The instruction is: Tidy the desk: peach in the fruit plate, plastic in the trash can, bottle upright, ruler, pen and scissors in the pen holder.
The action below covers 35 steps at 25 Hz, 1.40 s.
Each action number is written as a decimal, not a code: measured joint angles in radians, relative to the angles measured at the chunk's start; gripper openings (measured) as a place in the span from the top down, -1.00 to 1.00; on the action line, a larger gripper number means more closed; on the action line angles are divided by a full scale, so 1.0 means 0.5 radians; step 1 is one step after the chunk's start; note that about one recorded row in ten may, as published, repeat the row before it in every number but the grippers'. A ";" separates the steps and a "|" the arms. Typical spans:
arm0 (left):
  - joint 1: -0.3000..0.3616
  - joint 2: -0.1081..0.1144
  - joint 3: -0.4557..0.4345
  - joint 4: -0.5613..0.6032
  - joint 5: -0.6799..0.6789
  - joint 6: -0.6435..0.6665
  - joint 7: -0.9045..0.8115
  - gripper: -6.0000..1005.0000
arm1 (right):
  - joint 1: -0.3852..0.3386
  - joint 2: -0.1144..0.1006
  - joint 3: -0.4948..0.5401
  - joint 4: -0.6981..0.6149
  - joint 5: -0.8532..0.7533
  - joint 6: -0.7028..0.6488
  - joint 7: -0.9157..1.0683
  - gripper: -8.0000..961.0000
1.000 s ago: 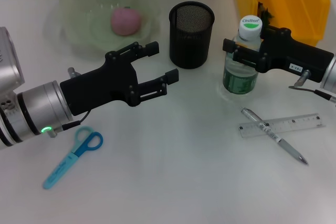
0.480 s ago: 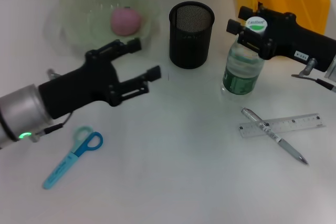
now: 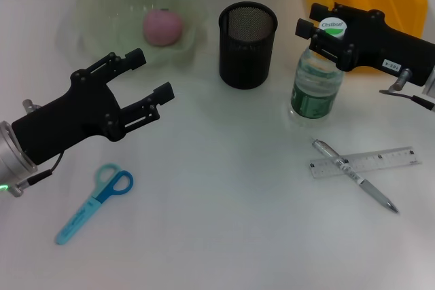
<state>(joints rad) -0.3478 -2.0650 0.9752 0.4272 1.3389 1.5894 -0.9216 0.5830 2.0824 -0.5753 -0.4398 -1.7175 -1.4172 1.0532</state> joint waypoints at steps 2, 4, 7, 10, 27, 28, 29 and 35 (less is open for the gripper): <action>-0.005 0.000 0.000 0.001 -0.001 -0.006 0.000 -0.57 | -0.002 0.000 0.000 -0.004 0.001 0.000 0.001 0.16; -0.022 0.001 0.000 0.001 -0.002 -0.014 -0.001 -0.57 | -0.002 0.001 0.000 -0.009 0.000 0.000 0.001 0.16; -0.034 0.001 0.001 0.002 -0.002 -0.024 -0.001 -0.57 | 0.000 0.003 0.000 -0.009 0.002 -0.003 0.001 0.16; -0.041 0.001 0.001 0.002 -0.002 -0.035 0.004 -0.57 | 0.008 0.003 0.000 -0.011 0.003 -0.017 0.011 0.16; 0.076 0.007 -0.081 0.051 -0.003 0.022 0.000 -0.57 | 0.287 0.007 -0.187 -0.085 0.010 -0.149 0.350 0.16; 0.080 0.008 -0.085 0.051 -0.003 0.030 0.001 -0.57 | 0.318 0.008 -0.210 -0.079 0.010 -0.137 0.363 0.16; 0.093 0.011 -0.095 0.052 -0.003 0.057 0.005 -0.57 | 0.375 0.011 -0.258 -0.055 0.011 -0.106 0.375 0.16; 0.158 0.016 -0.104 0.091 -0.002 0.095 0.000 -0.57 | 0.541 0.017 -0.427 0.070 0.100 0.071 0.364 0.16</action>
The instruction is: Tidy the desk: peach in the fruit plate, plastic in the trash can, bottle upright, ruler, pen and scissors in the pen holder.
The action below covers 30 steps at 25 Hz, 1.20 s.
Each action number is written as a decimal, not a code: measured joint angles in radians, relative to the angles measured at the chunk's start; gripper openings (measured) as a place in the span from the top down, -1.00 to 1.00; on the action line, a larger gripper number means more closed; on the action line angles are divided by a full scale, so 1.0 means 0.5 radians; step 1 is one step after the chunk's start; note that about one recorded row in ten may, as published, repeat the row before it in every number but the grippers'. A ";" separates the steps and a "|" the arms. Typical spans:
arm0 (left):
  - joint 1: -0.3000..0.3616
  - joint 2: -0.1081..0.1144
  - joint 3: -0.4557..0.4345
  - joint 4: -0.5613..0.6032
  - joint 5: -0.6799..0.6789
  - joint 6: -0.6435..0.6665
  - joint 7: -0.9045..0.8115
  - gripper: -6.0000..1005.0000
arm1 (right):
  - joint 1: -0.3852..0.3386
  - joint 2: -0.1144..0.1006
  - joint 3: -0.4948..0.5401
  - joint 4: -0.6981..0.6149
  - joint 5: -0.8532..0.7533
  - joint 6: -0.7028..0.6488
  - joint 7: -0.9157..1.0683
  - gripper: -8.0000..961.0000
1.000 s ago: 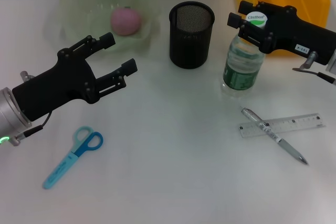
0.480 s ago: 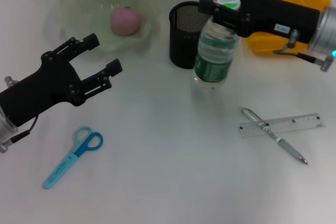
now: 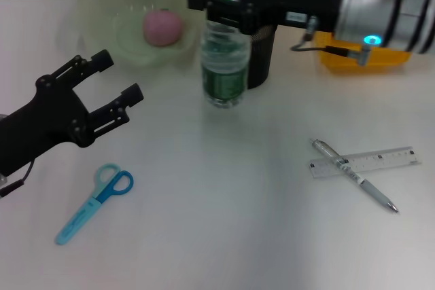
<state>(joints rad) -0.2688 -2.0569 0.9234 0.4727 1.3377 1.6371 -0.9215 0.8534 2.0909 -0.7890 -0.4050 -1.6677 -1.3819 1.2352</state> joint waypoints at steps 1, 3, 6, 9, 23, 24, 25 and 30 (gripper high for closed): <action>0.000 0.000 0.000 0.000 0.000 0.000 0.000 -0.57 | 0.020 0.000 -0.065 0.015 0.055 0.033 -0.004 0.16; 0.024 0.000 -0.009 0.007 0.000 0.007 0.000 -0.57 | 0.043 0.001 -0.209 0.027 0.178 0.092 -0.007 0.16; 0.051 0.000 -0.023 0.008 0.000 0.011 -0.001 -0.57 | 0.055 0.002 -0.502 0.030 0.436 0.186 -0.010 0.16; 0.061 0.001 -0.028 0.007 0.000 0.013 -0.001 -0.57 | 0.053 0.003 -0.858 0.023 0.738 0.283 -0.009 0.16; 0.052 0.003 -0.031 0.006 0.000 0.012 -0.001 -0.57 | 0.006 0.003 -1.469 0.036 1.359 0.584 -0.183 0.16; 0.047 0.001 -0.031 0.006 0.006 0.011 -0.001 -0.57 | 0.006 0.003 -1.579 0.031 1.477 0.654 -0.219 0.16; 0.046 0.000 -0.031 0.006 0.008 0.010 -0.001 -0.57 | 0.006 0.003 -1.621 0.030 1.527 0.675 -0.239 0.16; 0.043 -0.004 -0.031 0.006 0.010 0.004 0.000 -0.57 | 0.006 0.003 -1.743 0.022 1.694 0.741 -0.296 0.16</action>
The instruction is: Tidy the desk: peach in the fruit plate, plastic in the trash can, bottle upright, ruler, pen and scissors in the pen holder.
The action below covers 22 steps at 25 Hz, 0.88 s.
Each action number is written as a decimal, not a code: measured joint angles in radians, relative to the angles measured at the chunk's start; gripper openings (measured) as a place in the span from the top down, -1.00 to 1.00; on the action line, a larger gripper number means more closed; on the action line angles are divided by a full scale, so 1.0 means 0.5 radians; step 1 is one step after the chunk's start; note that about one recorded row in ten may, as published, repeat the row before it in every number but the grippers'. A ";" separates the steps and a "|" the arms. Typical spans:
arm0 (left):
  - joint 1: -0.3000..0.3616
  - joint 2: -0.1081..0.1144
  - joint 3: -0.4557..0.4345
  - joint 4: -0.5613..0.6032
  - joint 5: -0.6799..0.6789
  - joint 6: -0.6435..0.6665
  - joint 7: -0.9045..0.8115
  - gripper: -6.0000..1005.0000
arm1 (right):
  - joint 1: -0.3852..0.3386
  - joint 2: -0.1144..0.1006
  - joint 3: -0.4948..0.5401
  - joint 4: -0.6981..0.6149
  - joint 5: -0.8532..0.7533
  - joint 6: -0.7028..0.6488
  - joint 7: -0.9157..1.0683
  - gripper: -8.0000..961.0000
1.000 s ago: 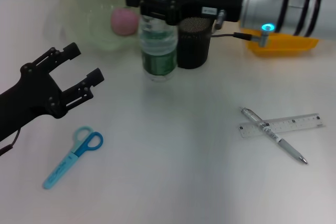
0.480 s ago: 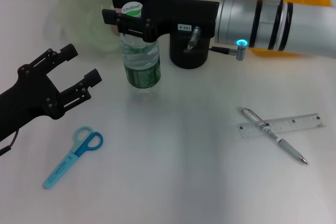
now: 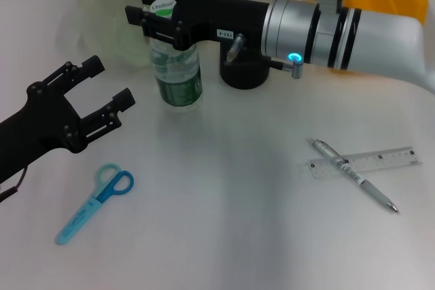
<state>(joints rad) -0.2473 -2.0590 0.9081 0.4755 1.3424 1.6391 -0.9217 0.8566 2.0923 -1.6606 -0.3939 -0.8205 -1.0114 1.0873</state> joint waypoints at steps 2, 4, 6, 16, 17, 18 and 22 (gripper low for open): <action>-0.002 -0.001 0.000 0.000 0.001 -0.003 0.002 -0.57 | 0.000 0.000 -0.023 0.003 0.038 0.016 -0.002 0.16; -0.005 -0.002 0.000 -0.001 0.002 -0.004 0.011 -0.57 | 0.001 0.000 -0.030 0.010 0.049 0.020 -0.002 0.16; -0.006 -0.003 0.000 -0.002 0.002 -0.005 0.013 -0.57 | 0.001 0.000 -0.036 0.011 0.049 0.026 -0.002 0.16; -0.029 -0.005 0.000 -0.015 0.006 -0.025 0.019 -0.57 | 0.002 0.000 -0.155 0.001 0.103 0.118 0.002 0.14; -0.029 -0.005 0.001 -0.015 0.006 -0.026 0.020 -0.57 | 0.002 0.000 -0.173 0.001 0.131 0.120 0.000 0.14; -0.029 -0.006 0.002 -0.015 0.006 -0.026 0.020 -0.57 | 0.002 0.000 -0.184 0.002 0.153 0.121 -0.001 0.13; -0.031 -0.007 0.002 -0.015 0.006 -0.026 0.021 -0.57 | 0.002 0.000 -0.192 0.010 0.177 0.133 -0.003 0.13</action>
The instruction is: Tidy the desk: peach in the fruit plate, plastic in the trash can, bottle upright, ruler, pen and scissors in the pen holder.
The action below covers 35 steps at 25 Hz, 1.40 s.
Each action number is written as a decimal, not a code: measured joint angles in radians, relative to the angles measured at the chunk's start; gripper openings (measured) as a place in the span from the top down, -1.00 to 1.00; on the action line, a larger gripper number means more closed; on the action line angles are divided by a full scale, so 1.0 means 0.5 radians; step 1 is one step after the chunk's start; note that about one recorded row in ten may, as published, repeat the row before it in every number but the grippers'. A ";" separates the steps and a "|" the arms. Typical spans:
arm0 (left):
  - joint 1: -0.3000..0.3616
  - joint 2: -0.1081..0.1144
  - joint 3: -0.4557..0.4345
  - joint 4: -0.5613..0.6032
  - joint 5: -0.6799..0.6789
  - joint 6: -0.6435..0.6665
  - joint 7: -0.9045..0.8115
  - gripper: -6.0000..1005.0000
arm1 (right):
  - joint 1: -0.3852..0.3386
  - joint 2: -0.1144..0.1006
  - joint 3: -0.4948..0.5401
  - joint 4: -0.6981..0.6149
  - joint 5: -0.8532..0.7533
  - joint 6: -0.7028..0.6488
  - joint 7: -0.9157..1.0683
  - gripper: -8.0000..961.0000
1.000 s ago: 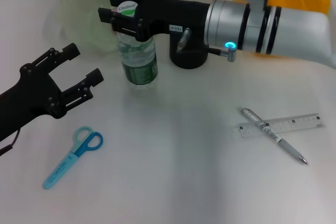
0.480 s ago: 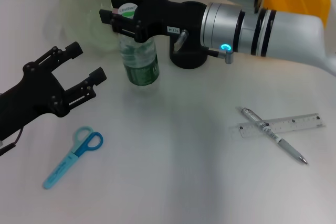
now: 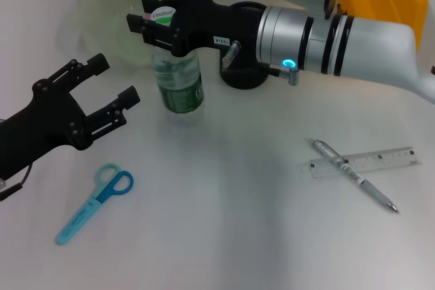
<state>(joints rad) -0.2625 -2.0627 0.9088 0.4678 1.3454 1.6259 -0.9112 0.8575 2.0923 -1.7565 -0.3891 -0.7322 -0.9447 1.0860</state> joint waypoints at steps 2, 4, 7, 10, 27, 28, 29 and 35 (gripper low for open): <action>-0.002 -0.001 0.003 0.000 0.000 0.000 0.000 -0.57 | 0.000 0.000 -0.035 -0.006 0.003 0.045 0.001 0.12; -0.002 -0.001 0.003 0.000 0.000 0.000 0.000 -0.57 | 0.001 0.000 -0.053 -0.009 0.004 0.059 0.002 0.12; -0.004 -0.001 0.005 0.001 0.000 0.000 0.000 -0.57 | 0.006 0.000 -0.099 -0.017 0.011 0.087 0.006 0.11; -0.005 -0.001 0.007 0.000 0.000 0.000 0.000 -0.57 | 0.000 0.000 -0.100 -0.023 0.030 0.088 0.007 0.10; -0.006 -0.001 0.008 0.001 0.000 0.000 0.000 -0.57 | -0.038 0.000 -0.101 -0.014 0.069 0.089 0.012 0.06; -0.006 -0.001 0.008 0.001 0.000 0.000 0.000 -0.57 | -0.038 0.000 -0.101 -0.014 0.069 0.089 0.012 0.06; -0.006 -0.001 0.008 0.003 0.000 0.000 0.000 -0.57 | -0.045 0.000 -0.101 -0.016 0.069 0.089 0.012 0.06; -0.006 -0.001 0.008 0.004 0.000 0.000 0.000 -0.57 | -0.062 0.000 -0.101 -0.024 0.084 0.080 0.005 0.05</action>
<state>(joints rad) -0.2653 -2.0632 0.9129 0.4700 1.3453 1.6261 -0.9111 0.8264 2.0923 -1.8070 -0.4013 -0.6904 -0.9045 1.0884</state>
